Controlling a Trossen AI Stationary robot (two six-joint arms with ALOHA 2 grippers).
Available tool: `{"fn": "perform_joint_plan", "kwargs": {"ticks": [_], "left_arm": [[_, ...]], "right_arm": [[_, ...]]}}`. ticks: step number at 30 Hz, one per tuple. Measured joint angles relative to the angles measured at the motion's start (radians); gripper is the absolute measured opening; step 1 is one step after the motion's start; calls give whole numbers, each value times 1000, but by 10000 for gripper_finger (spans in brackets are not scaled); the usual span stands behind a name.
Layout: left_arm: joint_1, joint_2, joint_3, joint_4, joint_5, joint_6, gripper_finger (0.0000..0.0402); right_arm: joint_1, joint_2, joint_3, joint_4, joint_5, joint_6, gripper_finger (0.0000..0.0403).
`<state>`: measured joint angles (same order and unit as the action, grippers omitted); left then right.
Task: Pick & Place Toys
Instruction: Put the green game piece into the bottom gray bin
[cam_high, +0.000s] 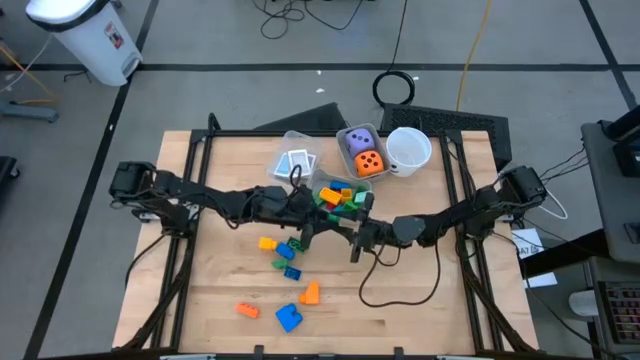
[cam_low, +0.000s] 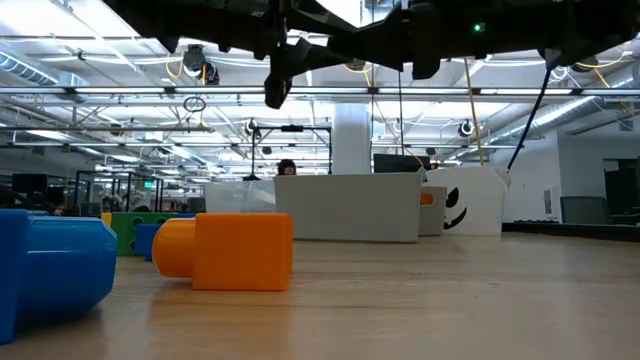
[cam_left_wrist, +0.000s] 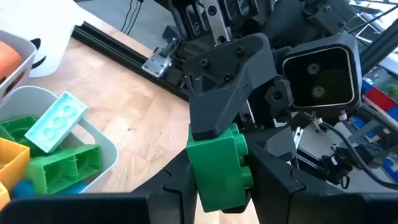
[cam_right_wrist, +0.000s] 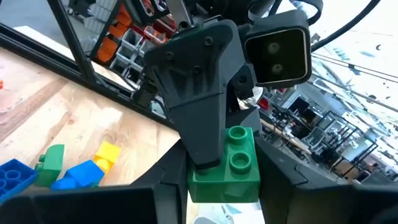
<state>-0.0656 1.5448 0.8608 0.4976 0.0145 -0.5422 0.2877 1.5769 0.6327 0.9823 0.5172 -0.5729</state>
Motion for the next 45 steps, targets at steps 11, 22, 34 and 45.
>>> {"fn": "perform_joint_plan", "kwargs": {"ticks": [11, 22, 34, 45], "left_arm": [[-66, 38, -5, 26, 52, 35, 170], [-3, 5, -3, -57, 90, 17, 301], [3, -16, 0, -149, -144, 74, 335], [-57, -166, -1, -302, -303, 179, 336]], "right_arm": [[-4, -2, -9, 13, -64, 33, 102], [-32, -1, -5, -16, -39, 101, 102], [-168, -2, -6, -276, -38, 372, 102], [-251, 1, -5, -232, -178, 645, 102]]}}
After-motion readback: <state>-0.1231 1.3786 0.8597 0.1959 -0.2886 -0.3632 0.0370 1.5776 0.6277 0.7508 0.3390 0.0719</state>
